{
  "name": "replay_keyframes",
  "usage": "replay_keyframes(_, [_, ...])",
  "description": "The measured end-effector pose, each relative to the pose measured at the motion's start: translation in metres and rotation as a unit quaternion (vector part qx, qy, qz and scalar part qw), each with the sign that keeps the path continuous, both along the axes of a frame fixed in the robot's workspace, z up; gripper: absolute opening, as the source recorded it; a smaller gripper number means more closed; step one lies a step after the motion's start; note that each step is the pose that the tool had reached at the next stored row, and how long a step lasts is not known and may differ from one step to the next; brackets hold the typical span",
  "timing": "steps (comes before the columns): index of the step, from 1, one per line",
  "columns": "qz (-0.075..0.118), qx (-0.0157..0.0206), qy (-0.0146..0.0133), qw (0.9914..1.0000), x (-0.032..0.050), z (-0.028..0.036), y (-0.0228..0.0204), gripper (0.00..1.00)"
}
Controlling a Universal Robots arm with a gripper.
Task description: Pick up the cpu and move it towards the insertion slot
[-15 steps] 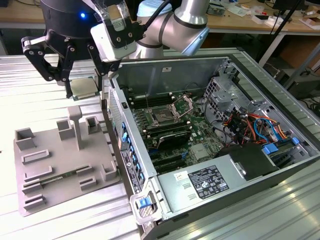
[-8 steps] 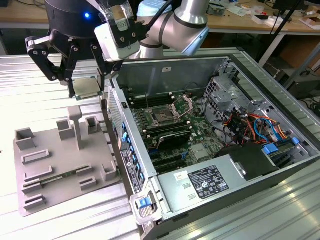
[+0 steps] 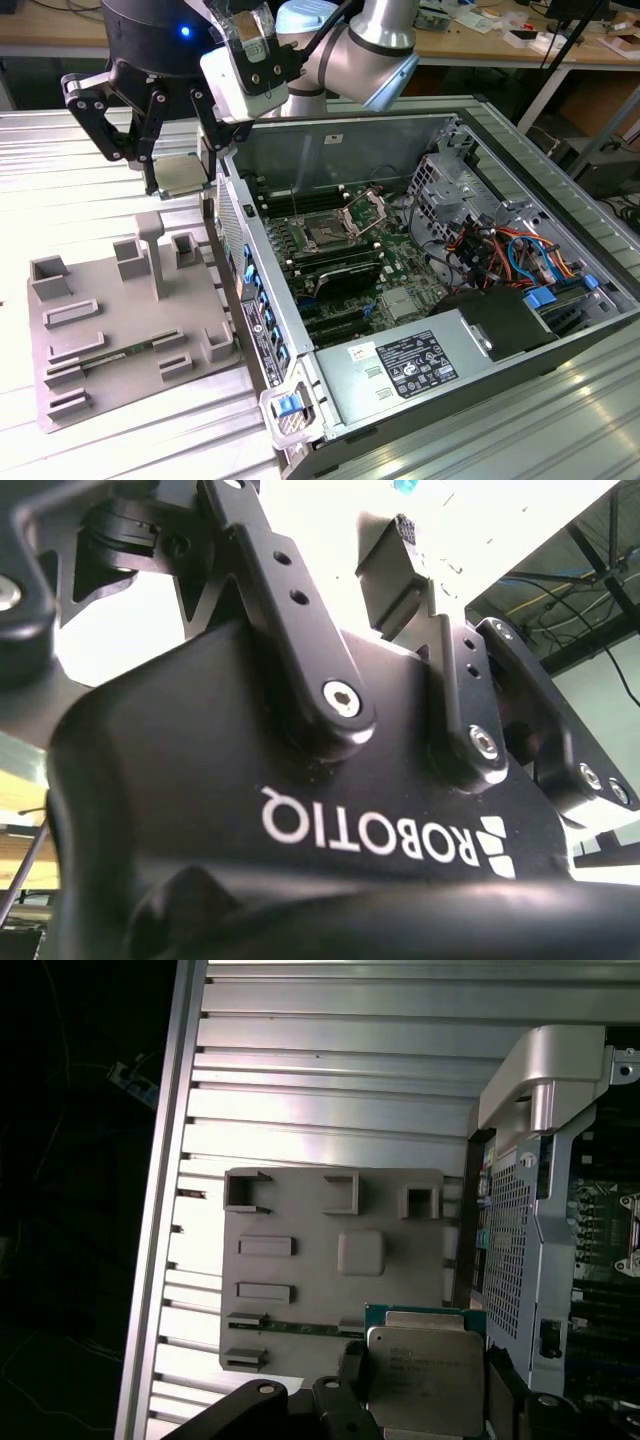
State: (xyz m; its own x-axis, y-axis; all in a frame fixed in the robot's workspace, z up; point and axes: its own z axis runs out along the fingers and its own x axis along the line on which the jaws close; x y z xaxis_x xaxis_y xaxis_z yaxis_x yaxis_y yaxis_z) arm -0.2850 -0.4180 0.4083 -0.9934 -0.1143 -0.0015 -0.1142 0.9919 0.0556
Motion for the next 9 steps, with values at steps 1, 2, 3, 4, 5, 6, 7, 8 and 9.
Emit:
replay_keyframes(1, [0.0,0.0,0.0,1.0,0.0012,0.0,0.0,0.55])
replay_keyframes(2, [0.0,0.0,0.0,1.0,0.0019,0.0,0.0,0.55])
replay_keyframes(3, [0.0,0.0,0.0,1.0,0.0026,0.0,0.0,0.55])
replay_keyframes(4, [0.0,0.0,0.0,1.0,0.0034,0.0,0.0,0.55])
replay_keyframes(5, [0.0,0.0,0.0,1.0,0.0038,0.0,0.0,0.55])
replay_keyframes(6, [0.0,0.0,0.0,1.0,0.0043,0.0,0.0,0.55])
replay_keyframes(7, [0.0,0.0,0.0,1.0,0.0047,0.0,0.0,0.55])
replay_keyframes(8, [0.0,0.0,0.0,1.0,0.0051,0.0,0.0,0.55])
replay_keyframes(9, [0.0,0.0,0.0,1.0,0.0056,0.0,0.0,0.55])
